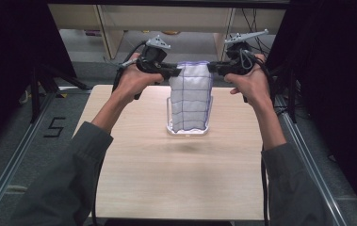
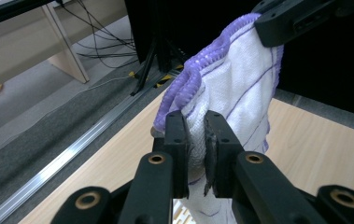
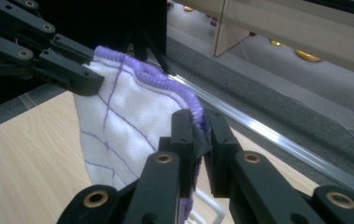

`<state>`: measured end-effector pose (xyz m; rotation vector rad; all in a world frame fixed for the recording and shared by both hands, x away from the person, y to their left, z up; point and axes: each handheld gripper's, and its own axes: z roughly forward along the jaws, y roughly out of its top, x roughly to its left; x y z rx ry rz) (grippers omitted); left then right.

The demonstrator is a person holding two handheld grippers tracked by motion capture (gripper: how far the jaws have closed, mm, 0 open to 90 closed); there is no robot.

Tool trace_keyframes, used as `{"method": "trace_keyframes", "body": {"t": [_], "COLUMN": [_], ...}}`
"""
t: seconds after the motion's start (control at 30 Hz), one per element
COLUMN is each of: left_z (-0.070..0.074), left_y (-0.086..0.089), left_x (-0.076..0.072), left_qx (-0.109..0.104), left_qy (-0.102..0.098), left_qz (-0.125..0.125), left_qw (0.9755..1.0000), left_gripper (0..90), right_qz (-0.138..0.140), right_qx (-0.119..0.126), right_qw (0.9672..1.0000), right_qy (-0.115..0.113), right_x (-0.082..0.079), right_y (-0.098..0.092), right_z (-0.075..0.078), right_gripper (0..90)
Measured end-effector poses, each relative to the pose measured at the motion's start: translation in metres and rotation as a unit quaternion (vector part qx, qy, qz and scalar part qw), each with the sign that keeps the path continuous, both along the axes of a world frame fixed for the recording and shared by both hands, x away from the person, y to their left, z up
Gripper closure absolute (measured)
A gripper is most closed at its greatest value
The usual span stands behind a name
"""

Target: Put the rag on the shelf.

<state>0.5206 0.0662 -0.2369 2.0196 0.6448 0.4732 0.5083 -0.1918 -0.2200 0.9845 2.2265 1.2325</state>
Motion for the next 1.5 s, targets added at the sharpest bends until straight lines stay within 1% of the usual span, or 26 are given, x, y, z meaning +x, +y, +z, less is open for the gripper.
{"method": "trace_keyframes", "body": {"t": [0.07, 0.1, 0.13, 0.2, 0.27, 0.33, 0.4, 0.53, 0.57, 0.63, 0.7, 0.73, 0.8, 0.87, 0.97, 1.03, 1.07, 1.1, 1.13, 1.23, 1.27, 1.3, 1.37, 1.4, 1.43, 1.5], "left_z": [0.001, 0.001, 0.002, 0.003, 0.000, -0.003, -0.007, -0.015, -0.017, -0.021, -0.025, -0.027, -0.029, -0.033, -0.039, -0.043, -0.046, -0.049, -0.052, -0.062, -0.065, -0.067, -0.073, -0.075, -0.078, -0.082], "left_y": [0.000, -0.001, -0.001, -0.001, 0.000, 0.000, 0.001, 0.002, 0.002, 0.001, 0.001, 0.000, -0.001, -0.003, -0.004, -0.005, -0.005, -0.006, -0.006, -0.005, -0.005, -0.004, -0.003, -0.003, -0.003, -0.003], "left_x": [0.006, 0.007, 0.010, 0.014, 0.020, 0.024, 0.030, 0.041, 0.044, 0.049, 0.054, 0.056, 0.059, 0.063, 0.067, 0.070, 0.071, 0.072, 0.073, 0.078, 0.080, 0.082, 0.085, 0.086, 0.088, 0.089], "left_qx": [-0.006, -0.007, -0.008, -0.012, -0.022, -0.023, -0.026, -0.035, -0.037, -0.048, -0.044, -0.053, -0.057, -0.055, -0.061, -0.049, -0.048, -0.055, -0.048, -0.045, -0.050, -0.047, -0.050, -0.052, -0.053, -0.048], "left_qy": [0.001, 0.001, 0.002, 0.002, 0.005, 0.007, 0.008, 0.013, 0.016, 0.020, 0.022, 0.023, 0.025, 0.025, 0.031, 0.033, 0.034, 0.037, 0.039, 0.049, 0.052, 0.055, 0.061, 0.064, 0.067, 0.070], "left_qz": [0.008, 0.010, 0.013, 0.017, 0.022, 0.024, 0.030, 0.044, 0.045, 0.051, 0.054, 0.060, 0.062, 0.065, 0.071, 0.076, 0.076, 0.080, 0.080, 0.085, 0.089, 0.089, 0.093, 0.095, 0.095, 0.095], "left_qw": [1.0000, 0.9999, 0.9999, 0.9998, 0.9995, 0.9994, 0.9992, 0.9983, 0.9982, 0.9974, 0.9973, 0.9965, 0.9961, 0.9961, 0.9951, 0.9954, 0.9954, 0.9946, 0.9949, 0.9942, 0.9935, 0.9934, 0.9925, 0.9920, 0.9919, 0.9919], "left_gripper": [80.5, 80.5, 80.5, 80.5, 80.4, 80.3, 80.3, 80.1, 80.1, 79.9, 79.9, 79.8, 79.7, 79.6, 79.5, 79.4, 79.4, 79.4, 79.3, 79.0, 78.9, 78.9, 78.8, 78.8, 78.8, 78.8], "right_qz": [-0.004, 0.001, -0.009, -0.014, -0.020, -0.019, -0.026, -0.034, -0.034, -0.044, -0.050, -0.053, -0.059, -0.061, -0.066, -0.067, -0.070, -0.068, -0.065, -0.081, -0.075, -0.083, -0.079, -0.085, -0.085, -0.088], "right_qx": [0.003, 0.001, 0.005, 0.008, 0.016, 0.013, 0.007, 0.012, 0.010, 0.013, 0.011, 0.012, 0.014, 0.011, 0.013, 0.017, 0.014, 0.014, 0.007, 0.001, 0.001, -0.002, -0.001, -0.005, -0.005, -0.003], "right_qw": [1.0000, 1.0000, 0.9999, 0.9999, 0.9997, 0.9997, 0.9996, 0.9993, 0.9993, 0.9988, 0.9985, 0.9983, 0.9979, 0.9978, 0.9975, 0.9973, 0.9971, 0.9972, 0.9976, 0.9958, 0.9965, 0.9955, 0.9958, 0.9950, 0.9949, 0.9941], "right_qy": [0.000, -0.002, 0.002, 0.001, 0.007, 0.009, 0.007, 0.013, 0.008, 0.019, 0.021, 0.022, 0.021, 0.022, 0.024, 0.025, 0.026, 0.026, 0.022, 0.042, 0.035, 0.046, 0.045, 0.053, 0.054, 0.064], "right_x": [0.004, 0.009, 0.010, 0.015, 0.020, 0.026, 0.032, 0.042, 0.046, 0.051, 0.057, 0.060, 0.064, 0.068, 0.074, 0.077, 0.078, 0.080, 0.083, 0.087, 0.091, 0.092, 0.096, 0.097, 0.099, 0.102], "right_y": [0.001, 0.001, 0.002, 0.002, 0.004, 0.005, 0.007, 0.010, 0.011, 0.011, 0.011, 0.011, 0.011, 0.011, 0.010, 0.011, 0.012, 0.014, 0.014, 0.019, 0.020, 0.021, 0.021, 0.022, 0.022, 0.023], "right_z": [0.001, 0.002, 0.003, 0.004, 0.005, 0.003, 0.000, -0.006, -0.009, -0.013, -0.018, -0.020, -0.023, -0.025, -0.031, -0.034, -0.035, -0.038, -0.040, -0.048, -0.052, -0.053, -0.058, -0.060, -0.062, -0.068], "right_gripper": [83.9, 83.9, 83.9, 83.9, 83.9, 83.9, 83.8, 83.7, 83.8, 83.7, 83.7, 83.7, 83.6, 83.6, 83.4, 83.4, 83.4, 83.4, 83.3, 83.2, 83.2, 83.3, 83.3, 83.2, 83.2, 83.2]}}
